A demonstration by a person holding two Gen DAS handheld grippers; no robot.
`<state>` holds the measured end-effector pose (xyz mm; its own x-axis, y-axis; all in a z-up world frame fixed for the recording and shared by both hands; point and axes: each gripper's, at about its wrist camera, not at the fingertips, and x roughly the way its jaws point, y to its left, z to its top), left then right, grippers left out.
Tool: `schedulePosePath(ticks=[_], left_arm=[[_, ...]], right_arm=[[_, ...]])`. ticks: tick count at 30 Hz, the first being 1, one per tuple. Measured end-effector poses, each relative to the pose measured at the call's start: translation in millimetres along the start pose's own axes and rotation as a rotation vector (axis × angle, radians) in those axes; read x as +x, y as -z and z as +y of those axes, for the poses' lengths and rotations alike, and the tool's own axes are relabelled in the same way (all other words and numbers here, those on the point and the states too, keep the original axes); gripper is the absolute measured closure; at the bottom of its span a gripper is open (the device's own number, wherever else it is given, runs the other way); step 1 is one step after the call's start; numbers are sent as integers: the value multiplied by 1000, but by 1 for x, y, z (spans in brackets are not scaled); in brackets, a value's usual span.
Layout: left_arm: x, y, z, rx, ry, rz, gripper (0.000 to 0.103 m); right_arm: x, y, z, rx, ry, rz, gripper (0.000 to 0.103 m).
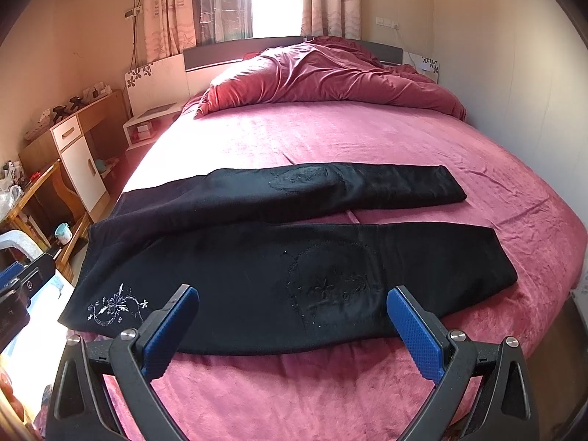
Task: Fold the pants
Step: 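Grasp the trouser waistband with both grippers and lift it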
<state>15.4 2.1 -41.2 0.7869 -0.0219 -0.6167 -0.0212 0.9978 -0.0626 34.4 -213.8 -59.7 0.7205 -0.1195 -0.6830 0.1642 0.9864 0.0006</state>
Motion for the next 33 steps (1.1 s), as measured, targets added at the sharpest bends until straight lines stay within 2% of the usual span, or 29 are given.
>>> schedulePosePath(ticks=[3,6,8,11,14,16,17,19,21,25,27,29,31,32,33], left_arm=[[4,2,0,3,25,17,29],[12,6,7,-25,131,58,29],[25,9,15,-69,194,121,29],[51,18,35,-171,247,223,29],[85,32,69,-357,290,318,29],[103,43,96,-517,290,373,21],[109,46,110,-575,295,377,14],[113,47,129,-599,229,360,11],[116,49,152,-641,200,334,2],[115,58,187,-712,185,333,1],[117,69,196,-709,172,359,1],[122,79,203,-716,178,403,4],[124,89,207,-731,154,436,21],[125,92,208,-741,157,447,33],[127,95,210,-757,160,456,38]], right_arm=[[5,3,-4,18,-16,17,0],[14,7,-18,95,-122,41,0],[23,11,-31,149,-176,73,0],[40,21,-66,266,-199,139,0],[56,33,-112,400,-184,179,0],[64,40,-142,472,-145,197,1],[68,43,-158,512,-131,200,3],[75,49,-190,597,-101,202,8],[84,53,-221,672,-60,210,11],[110,62,-270,790,-10,239,26],[125,66,-287,839,-4,252,29],[137,67,-301,884,-5,256,37],[145,66,-311,906,-19,240,37],[148,66,-315,913,-26,229,38],[150,62,-317,919,-38,219,38]])
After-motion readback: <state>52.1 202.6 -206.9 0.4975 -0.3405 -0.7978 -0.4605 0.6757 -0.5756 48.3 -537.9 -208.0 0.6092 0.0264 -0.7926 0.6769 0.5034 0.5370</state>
